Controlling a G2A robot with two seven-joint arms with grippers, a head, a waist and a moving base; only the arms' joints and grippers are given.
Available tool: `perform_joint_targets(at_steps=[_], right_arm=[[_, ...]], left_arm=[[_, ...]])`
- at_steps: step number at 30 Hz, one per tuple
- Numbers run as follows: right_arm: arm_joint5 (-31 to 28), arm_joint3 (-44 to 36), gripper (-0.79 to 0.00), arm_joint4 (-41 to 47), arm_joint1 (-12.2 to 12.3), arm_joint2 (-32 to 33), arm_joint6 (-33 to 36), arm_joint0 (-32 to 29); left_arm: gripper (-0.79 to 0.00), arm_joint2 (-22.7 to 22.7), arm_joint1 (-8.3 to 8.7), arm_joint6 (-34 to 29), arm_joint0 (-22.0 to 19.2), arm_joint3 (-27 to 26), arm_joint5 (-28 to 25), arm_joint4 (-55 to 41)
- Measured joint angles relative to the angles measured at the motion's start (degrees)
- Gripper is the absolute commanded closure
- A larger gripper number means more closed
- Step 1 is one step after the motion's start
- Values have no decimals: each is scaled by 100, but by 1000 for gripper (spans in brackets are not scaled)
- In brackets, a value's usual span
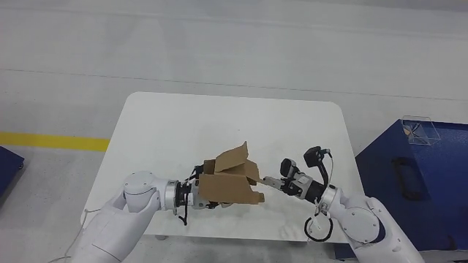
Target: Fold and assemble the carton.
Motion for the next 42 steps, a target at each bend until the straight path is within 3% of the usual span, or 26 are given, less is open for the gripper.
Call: perform_joint_targets(at_steps=[18, 25, 34, 42], right_arm=[[542, 455, -785, -619, -230, -995, -220, 740], [328, 271, -785, -409, -161, -524, -310, 498], [-282, -713, -785, -409, -47, 252, -717, -349], [-54, -887, -785, -748, -71, 294, -1068, -550]], left_arm=[[0, -107, 81, -429, 161, -307, -415, 122], [0, -152, 95, -355, 179, -236, -390, 72], [0, -57, 77, -136, 127, -100, -96, 30], [0, 24, 69, -101, 113, -100, -87, 66]])
